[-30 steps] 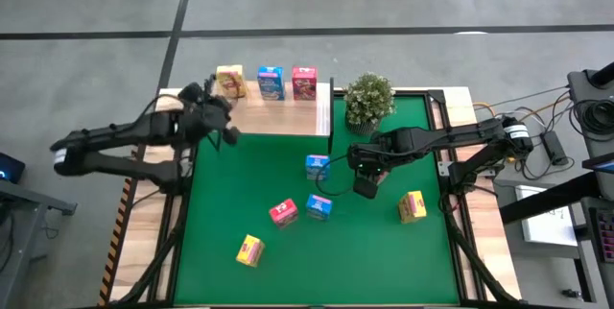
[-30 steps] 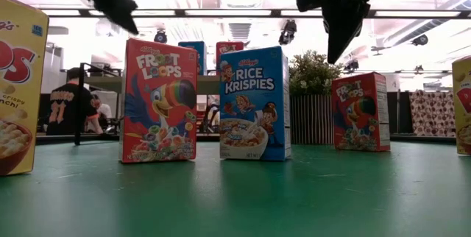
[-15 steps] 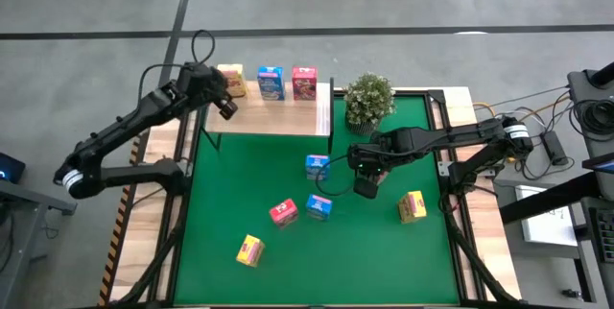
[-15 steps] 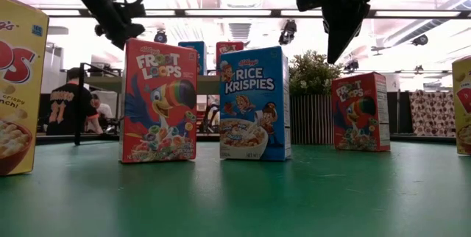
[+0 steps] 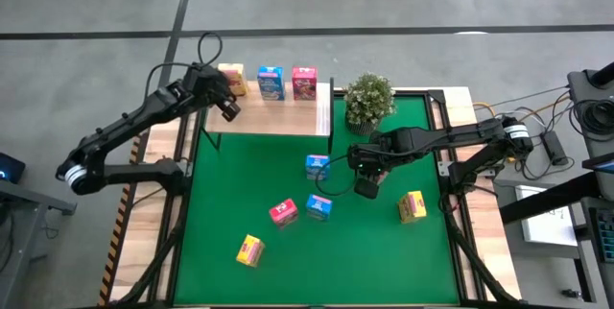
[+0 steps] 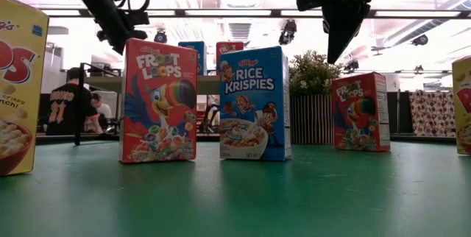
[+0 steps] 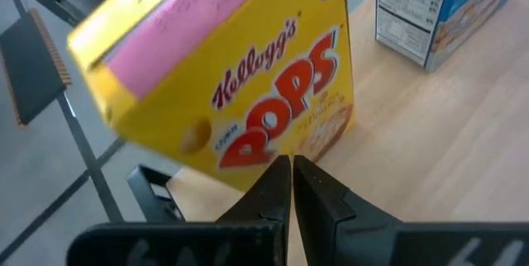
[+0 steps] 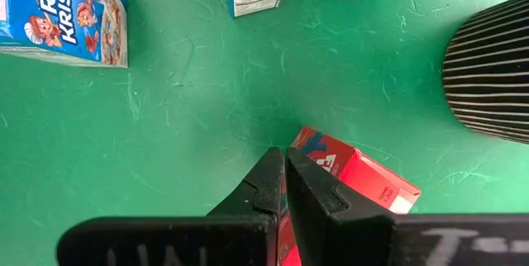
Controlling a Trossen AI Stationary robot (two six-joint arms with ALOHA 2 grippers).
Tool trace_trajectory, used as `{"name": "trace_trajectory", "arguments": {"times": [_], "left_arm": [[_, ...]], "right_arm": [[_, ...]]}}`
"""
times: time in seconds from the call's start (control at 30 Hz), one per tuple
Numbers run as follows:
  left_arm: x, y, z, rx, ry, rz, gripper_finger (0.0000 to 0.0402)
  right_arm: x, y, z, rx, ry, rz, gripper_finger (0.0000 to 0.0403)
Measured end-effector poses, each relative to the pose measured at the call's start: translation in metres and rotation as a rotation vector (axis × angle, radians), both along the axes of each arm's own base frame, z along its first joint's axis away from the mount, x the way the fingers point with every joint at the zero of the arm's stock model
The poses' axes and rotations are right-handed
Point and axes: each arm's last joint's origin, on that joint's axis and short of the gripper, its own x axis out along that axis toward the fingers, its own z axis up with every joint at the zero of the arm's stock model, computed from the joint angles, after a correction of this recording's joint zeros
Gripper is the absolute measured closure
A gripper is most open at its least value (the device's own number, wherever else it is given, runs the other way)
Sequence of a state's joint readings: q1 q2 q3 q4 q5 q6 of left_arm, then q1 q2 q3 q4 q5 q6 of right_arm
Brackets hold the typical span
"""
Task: Stack cereal on shelf
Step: Put the top left yellow cereal box on the shelf, then put the right red cereal box on the shelf aligned with the other red cereal box
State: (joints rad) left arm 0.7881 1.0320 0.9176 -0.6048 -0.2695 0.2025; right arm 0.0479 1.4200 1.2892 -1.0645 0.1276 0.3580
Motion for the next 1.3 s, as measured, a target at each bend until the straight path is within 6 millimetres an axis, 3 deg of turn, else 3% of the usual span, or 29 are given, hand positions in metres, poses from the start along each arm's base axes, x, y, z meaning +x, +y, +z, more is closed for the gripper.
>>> {"name": "trace_trajectory", "arguments": {"times": [0.23,0.5,0.67,0.9,1.1,1.3], "left_arm": [[-0.002,-0.026,0.011,-0.089,-0.161,-0.088,0.0402],[0.011,-0.081,0.030,-0.093,-0.387,-0.366,0.0401],[0.022,-0.118,0.033,-0.053,-0.532,-0.590,0.0401],[0.028,-0.155,0.032,0.017,-0.634,-0.701,0.0401],[0.027,-0.169,0.032,0.044,-0.635,-0.715,0.0401],[0.027,-0.170,0.033,0.053,-0.630,-0.710,0.0401]], "right_arm": [[0.000,-0.001,0.000,0.019,-0.007,-0.063,0.0394],[-0.002,-0.002,0.008,0.066,0.000,-0.184,0.0383],[-0.007,-0.004,0.014,0.075,0.045,-0.254,0.0334],[-0.015,-0.008,0.002,0.073,0.128,-0.328,0.0236],[-0.016,-0.009,-0.001,0.056,0.132,-0.357,0.0176],[-0.017,-0.009,-0.005,0.031,0.137,-0.364,0.0152]]}}
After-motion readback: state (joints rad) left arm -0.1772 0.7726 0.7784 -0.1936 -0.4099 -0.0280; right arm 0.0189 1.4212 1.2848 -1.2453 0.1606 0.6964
